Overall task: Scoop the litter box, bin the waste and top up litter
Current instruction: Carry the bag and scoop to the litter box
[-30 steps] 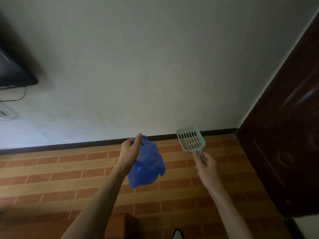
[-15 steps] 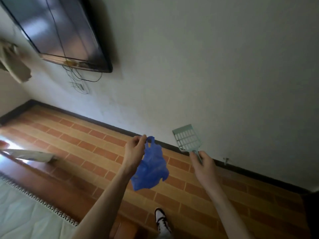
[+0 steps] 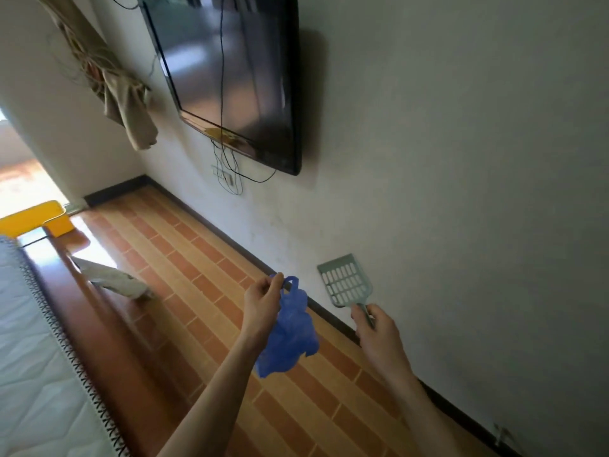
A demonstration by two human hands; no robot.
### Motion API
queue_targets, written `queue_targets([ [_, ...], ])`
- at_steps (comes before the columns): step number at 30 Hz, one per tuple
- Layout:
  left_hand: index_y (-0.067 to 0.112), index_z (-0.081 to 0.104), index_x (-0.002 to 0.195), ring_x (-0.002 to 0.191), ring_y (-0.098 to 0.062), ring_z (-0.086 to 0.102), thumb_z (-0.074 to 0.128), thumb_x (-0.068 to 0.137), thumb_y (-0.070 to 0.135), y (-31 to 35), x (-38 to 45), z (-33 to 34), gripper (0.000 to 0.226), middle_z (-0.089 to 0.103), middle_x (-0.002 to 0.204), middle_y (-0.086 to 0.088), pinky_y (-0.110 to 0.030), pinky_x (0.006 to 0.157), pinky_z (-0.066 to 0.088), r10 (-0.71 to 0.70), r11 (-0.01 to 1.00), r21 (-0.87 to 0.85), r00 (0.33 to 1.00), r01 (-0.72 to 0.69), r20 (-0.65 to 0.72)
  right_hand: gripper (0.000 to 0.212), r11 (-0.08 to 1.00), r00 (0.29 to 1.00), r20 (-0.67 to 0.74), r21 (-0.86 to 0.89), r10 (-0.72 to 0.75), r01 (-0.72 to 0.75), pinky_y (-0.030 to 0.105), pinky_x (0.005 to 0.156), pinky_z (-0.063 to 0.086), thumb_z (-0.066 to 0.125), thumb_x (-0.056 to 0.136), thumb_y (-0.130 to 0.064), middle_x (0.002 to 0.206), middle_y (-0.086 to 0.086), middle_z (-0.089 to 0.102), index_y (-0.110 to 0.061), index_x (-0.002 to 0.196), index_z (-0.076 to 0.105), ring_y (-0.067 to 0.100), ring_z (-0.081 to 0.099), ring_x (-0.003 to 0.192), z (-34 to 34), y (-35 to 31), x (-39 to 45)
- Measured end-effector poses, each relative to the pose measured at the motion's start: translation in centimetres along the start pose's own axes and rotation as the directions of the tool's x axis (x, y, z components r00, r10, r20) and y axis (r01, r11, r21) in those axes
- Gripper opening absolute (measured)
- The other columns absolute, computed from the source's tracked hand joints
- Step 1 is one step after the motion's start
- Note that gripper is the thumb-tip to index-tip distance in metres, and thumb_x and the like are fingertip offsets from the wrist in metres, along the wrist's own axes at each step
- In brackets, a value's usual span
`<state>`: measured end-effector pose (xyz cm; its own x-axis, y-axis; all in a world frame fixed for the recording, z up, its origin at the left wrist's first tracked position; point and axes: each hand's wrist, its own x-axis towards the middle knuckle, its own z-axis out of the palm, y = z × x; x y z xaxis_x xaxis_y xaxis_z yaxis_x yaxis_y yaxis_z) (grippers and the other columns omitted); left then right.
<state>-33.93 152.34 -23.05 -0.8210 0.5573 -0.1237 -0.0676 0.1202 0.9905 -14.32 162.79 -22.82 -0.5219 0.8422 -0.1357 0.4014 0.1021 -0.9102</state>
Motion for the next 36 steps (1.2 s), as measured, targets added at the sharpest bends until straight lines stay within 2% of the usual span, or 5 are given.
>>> queue_targets([
  [14,0.009,0.061,0.078,0.053,-0.015,0.045,0.069,0.099,0.039,3.2,16.1,-9.0,0.038,0.047,0.060,-0.004,-0.028,0.054,0.040,-0.025,0.996,-0.091,0.956,-0.002,-0.293,0.036,0.992,0.963,0.240,0.004,-0.120,0.122,0.040,0.061,0.049,0.054,0.100,-0.045,0.074,0.011,0.063,-0.013,0.085,0.062,0.030,0.058,0.067,14.2,-8.8,17.8],
  [19,-0.007,0.063,0.084,0.059,-0.020,0.046,0.067,0.100,0.038,3.5,23.7,-13.4,0.048,0.049,0.067,-0.013,-0.034,0.059,0.041,-0.026,0.994,-0.108,0.921,-0.017,-0.388,0.032,0.982,0.914,0.359,0.047,-0.187,0.183,0.030,0.058,0.041,0.052,0.103,-0.038,0.067,0.003,0.058,-0.020,0.078,0.057,0.013,0.050,0.060,20.9,-12.3,25.0],
  [25,0.014,0.061,0.068,0.048,-0.010,0.047,0.074,0.096,0.038,4.2,32.5,-18.1,0.038,0.049,0.053,0.003,-0.031,0.058,0.040,-0.083,0.994,-0.108,0.864,0.034,-0.497,0.024,0.969,0.853,0.460,0.105,-0.246,0.223,0.008,0.051,0.039,0.052,0.104,-0.034,0.063,-0.018,0.054,-0.039,0.081,0.050,-0.006,0.050,0.054,28.1,-17.2,33.9],
  [31,0.003,0.063,0.079,0.054,-0.014,0.047,0.073,0.097,0.033,4.9,40.6,-22.5,0.037,0.048,0.059,-0.003,-0.035,0.062,0.040,-0.072,0.995,-0.094,0.847,0.026,-0.527,0.015,0.963,0.798,0.542,0.101,-0.265,0.251,0.020,0.060,0.041,0.049,0.104,-0.041,0.081,-0.015,0.056,-0.027,0.103,0.054,0.005,0.054,0.069,35.4,-21.1,43.1],
  [36,-0.009,0.061,0.090,0.054,-0.013,0.045,0.071,0.099,0.035,5.6,46.2,-26.7,0.046,0.047,0.062,-0.004,-0.029,0.057,0.039,-0.058,0.995,-0.097,0.794,-0.001,-0.604,0.033,0.955,0.774,0.571,0.066,-0.274,0.289,0.037,0.057,0.043,0.049,0.102,-0.049,0.066,-0.001,0.058,-0.023,0.083,0.056,0.018,0.053,0.057,41.4,-24.9,47.9],
])
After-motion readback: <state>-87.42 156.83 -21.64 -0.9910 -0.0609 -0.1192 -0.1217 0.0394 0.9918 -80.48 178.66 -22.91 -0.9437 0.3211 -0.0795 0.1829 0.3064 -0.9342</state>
